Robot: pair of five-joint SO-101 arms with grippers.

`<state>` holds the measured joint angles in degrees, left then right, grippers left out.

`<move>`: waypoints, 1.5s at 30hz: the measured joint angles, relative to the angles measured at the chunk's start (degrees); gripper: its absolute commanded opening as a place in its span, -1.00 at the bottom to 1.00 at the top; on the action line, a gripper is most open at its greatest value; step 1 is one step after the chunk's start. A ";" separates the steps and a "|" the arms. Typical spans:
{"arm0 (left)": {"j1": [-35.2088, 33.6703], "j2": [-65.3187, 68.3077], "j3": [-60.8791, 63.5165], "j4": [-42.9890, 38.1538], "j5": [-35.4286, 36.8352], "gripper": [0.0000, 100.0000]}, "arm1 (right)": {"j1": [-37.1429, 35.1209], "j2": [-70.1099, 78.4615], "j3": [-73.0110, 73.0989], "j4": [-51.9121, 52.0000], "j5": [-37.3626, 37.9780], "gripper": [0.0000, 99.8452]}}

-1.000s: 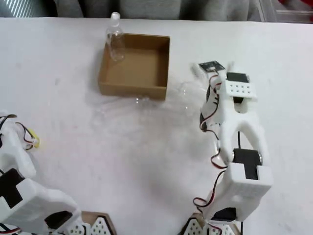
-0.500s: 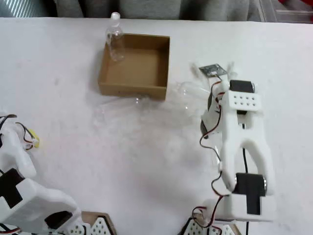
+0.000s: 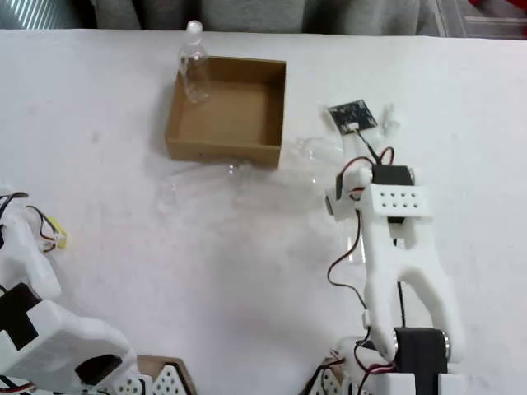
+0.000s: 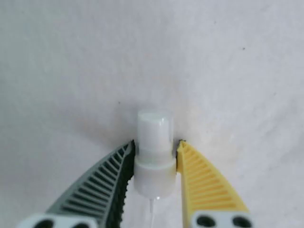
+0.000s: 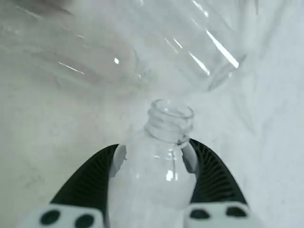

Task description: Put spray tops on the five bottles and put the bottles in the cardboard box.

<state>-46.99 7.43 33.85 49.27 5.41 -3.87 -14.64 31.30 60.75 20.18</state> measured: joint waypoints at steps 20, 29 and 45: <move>0.00 0.00 0.00 0.00 0.00 -0.73 | -10.73 -2.55 1.41 -11.52 0.00 -0.97; 0.00 0.00 0.00 0.00 0.00 -0.73 | -13.89 -23.12 19.08 -23.30 0.00 -0.97; 0.00 0.00 0.00 0.00 0.00 -0.73 | -14.51 -29.89 27.69 -47.65 -10.99 -0.97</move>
<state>-46.99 7.43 33.85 49.27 5.41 -18.37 -44.53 58.99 13.10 9.19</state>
